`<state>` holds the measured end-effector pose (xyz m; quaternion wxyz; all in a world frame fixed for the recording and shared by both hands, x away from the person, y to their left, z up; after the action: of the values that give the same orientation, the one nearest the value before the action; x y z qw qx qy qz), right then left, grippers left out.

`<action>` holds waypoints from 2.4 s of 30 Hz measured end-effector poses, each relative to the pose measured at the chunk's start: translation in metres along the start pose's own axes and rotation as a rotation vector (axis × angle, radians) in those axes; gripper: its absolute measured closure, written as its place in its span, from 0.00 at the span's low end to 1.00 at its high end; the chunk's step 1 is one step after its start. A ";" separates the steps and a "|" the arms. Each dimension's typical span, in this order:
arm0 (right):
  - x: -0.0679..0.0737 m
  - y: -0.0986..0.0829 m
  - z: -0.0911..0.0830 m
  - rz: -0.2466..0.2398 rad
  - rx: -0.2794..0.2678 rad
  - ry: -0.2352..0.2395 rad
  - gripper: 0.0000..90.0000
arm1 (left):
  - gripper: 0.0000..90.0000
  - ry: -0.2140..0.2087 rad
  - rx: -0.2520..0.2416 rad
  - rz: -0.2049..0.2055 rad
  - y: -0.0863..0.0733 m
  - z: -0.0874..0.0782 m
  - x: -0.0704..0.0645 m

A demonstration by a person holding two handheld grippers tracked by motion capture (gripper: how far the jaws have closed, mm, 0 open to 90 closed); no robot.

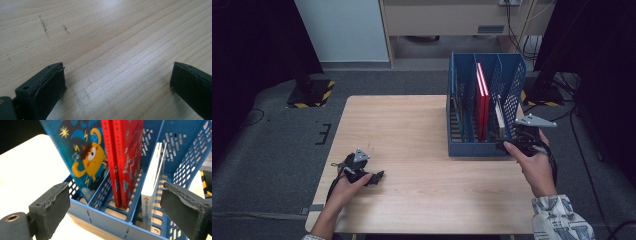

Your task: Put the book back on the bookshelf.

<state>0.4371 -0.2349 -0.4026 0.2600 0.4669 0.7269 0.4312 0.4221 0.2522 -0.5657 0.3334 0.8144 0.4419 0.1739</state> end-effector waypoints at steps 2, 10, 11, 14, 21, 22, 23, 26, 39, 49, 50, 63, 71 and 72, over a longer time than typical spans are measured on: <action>0.004 -0.004 -0.001 -0.004 0.006 0.008 0.10 | 0.00 0.000 0.000 0.000 0.000 0.000 0.000; 0.015 -0.019 -0.002 -0.010 0.027 0.035 0.10 | 0.00 0.000 0.000 0.000 0.000 0.000 0.000; 0.018 -0.021 -0.002 -0.009 0.028 0.039 0.10 | 0.00 0.000 0.001 0.001 0.000 0.000 0.000; 0.023 -0.024 -0.001 -0.017 0.037 0.048 0.09 | 0.00 0.000 0.001 0.001 0.000 0.000 0.000; 0.037 -0.026 0.001 -0.052 0.044 0.067 0.09 | 0.00 -0.001 0.001 0.002 0.001 0.001 0.000; 0.041 -0.026 0.001 -0.061 0.041 0.081 0.08 | 0.00 -0.001 0.001 0.002 0.001 0.001 0.000; 0.044 -0.027 0.001 -0.070 0.044 0.091 0.08 | 0.00 -0.001 0.001 0.002 0.001 0.001 0.000; 0.050 -0.029 0.003 -0.077 0.051 0.111 0.08 | 0.00 -0.001 0.001 0.002 0.001 0.001 0.000; 0.082 -0.035 0.019 -0.129 0.087 0.173 0.08 | 0.00 0.000 0.002 0.002 0.001 0.001 0.000; 0.107 -0.038 0.034 -0.164 0.116 0.210 0.08 | 0.00 0.000 0.003 0.002 0.001 0.001 0.000; 0.113 -0.039 0.038 -0.170 0.120 0.219 0.08 | 0.00 0.000 0.003 0.001 0.001 0.001 -0.001; 0.134 -0.039 0.051 -0.170 0.110 0.265 0.07 | 0.00 -0.001 0.003 0.002 0.001 0.001 -0.001; 0.144 -0.036 0.055 -0.171 0.087 0.277 0.08 | 0.00 -0.002 0.003 0.003 0.001 0.001 -0.001; 0.144 -0.036 0.055 -0.171 0.087 0.277 0.08 | 0.00 -0.002 0.003 0.003 0.001 0.001 -0.001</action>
<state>0.4018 -0.0912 -0.4574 0.1725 0.3503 0.8108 0.4362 0.4225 0.2512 -0.5655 0.3324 0.8157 0.4406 0.1732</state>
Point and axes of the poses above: each handheld gripper's, and its own axes: z roughly forward along the jaws, y roughly out of its top, x roughly to its left, the point moved 4 cm from there along z, roughly forward along the jaws, and after that the axes turned 1 degree about -z, right-handed, at the moved point
